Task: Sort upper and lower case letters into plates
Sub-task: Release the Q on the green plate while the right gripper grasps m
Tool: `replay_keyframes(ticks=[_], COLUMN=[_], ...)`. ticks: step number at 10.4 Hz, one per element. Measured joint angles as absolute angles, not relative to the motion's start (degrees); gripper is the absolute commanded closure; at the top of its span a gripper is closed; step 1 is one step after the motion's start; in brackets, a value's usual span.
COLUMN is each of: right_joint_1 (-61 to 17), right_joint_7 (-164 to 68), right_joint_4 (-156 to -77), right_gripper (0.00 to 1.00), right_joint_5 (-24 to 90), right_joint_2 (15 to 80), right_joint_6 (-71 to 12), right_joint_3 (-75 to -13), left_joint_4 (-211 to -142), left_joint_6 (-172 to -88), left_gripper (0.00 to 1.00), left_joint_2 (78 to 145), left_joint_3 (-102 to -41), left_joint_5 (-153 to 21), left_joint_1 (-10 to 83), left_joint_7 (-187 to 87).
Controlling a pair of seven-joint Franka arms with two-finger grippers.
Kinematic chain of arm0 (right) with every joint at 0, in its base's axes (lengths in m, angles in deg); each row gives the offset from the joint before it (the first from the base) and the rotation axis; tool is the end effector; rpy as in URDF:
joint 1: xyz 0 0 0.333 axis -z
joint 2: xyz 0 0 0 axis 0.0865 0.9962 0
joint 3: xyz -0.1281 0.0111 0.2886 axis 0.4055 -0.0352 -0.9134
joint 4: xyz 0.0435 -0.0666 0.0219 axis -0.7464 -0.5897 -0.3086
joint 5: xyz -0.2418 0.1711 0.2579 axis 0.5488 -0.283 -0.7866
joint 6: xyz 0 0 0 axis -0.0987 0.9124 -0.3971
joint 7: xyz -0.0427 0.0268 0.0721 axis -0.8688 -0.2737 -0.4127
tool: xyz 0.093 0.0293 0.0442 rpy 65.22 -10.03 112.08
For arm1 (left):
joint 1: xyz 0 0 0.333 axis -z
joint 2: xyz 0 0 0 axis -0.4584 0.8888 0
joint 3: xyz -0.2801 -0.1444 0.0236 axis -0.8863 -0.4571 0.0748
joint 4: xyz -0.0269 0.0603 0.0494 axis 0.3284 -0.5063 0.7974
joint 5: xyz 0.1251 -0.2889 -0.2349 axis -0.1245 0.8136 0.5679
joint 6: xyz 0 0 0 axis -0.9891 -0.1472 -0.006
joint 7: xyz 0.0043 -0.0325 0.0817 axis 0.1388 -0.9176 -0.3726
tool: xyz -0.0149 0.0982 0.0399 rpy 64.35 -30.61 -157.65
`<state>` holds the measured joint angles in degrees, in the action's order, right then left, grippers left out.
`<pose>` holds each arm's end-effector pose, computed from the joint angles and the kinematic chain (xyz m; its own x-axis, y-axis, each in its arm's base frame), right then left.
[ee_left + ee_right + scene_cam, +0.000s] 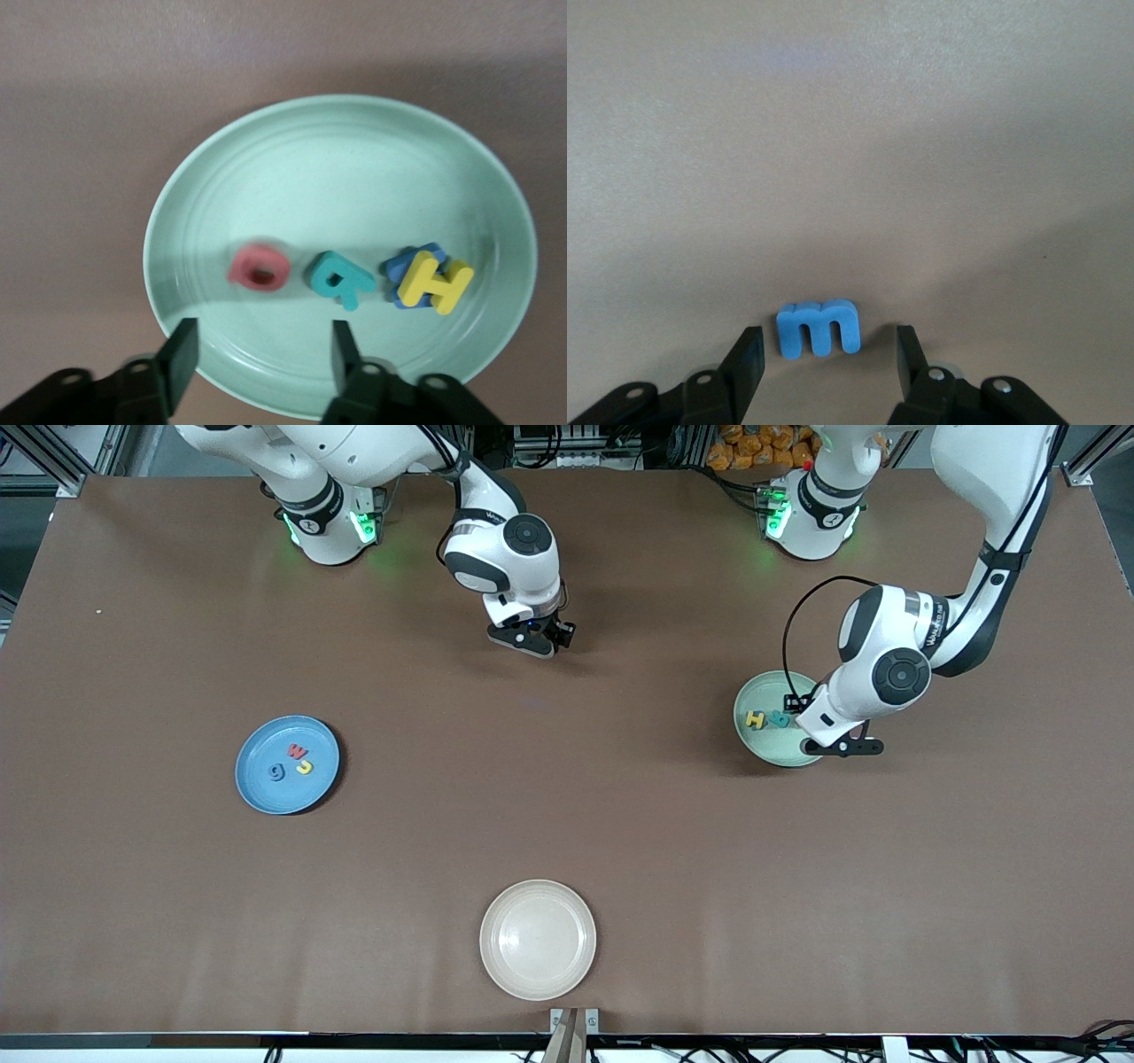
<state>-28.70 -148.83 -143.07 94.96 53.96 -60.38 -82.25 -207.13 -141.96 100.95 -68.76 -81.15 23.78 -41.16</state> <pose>0.2905 0.4679 0.1794 0.9325 -0.3582 -0.0461 -0.3573 -0.9336 0.0259 0.4957 -0.1069 0.2268 0.9672 -0.0154 -0.2534 -0.0310 -0.9978 -0.0577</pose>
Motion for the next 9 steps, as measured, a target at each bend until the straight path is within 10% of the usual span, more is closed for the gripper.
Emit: replay_keyframes(ticks=[2, 6, 9], right_joint_1=[-28.70, -28.70, -28.41], right_joint_7=[-148.90, -149.02, -149.17], right_joint_4=[-143.04, -142.91, -142.32], right_gripper=[0.39, 0.96, 1.00], right_joint_5=[94.98, 95.01, 95.02], right_joint_2=[54.25, 54.39, 54.35], right_joint_6=[-60.39, -60.55, -60.26], right_joint_3=[-82.21, -81.98, -81.40], left_joint_4=[-205.55, -188.94, -177.30], left_joint_6=[-141.92, -126.00, -119.75], left_gripper=[0.00, 0.00, 0.00], left_joint_2=[100.48, 99.02, 97.77], left_joint_3=[-69.52, -69.56, -69.07], left_joint_5=[-81.15, -81.15, -81.15], left_joint_1=[23.80, 23.75, 21.93], left_joint_7=[-41.41, -45.22, -53.41])
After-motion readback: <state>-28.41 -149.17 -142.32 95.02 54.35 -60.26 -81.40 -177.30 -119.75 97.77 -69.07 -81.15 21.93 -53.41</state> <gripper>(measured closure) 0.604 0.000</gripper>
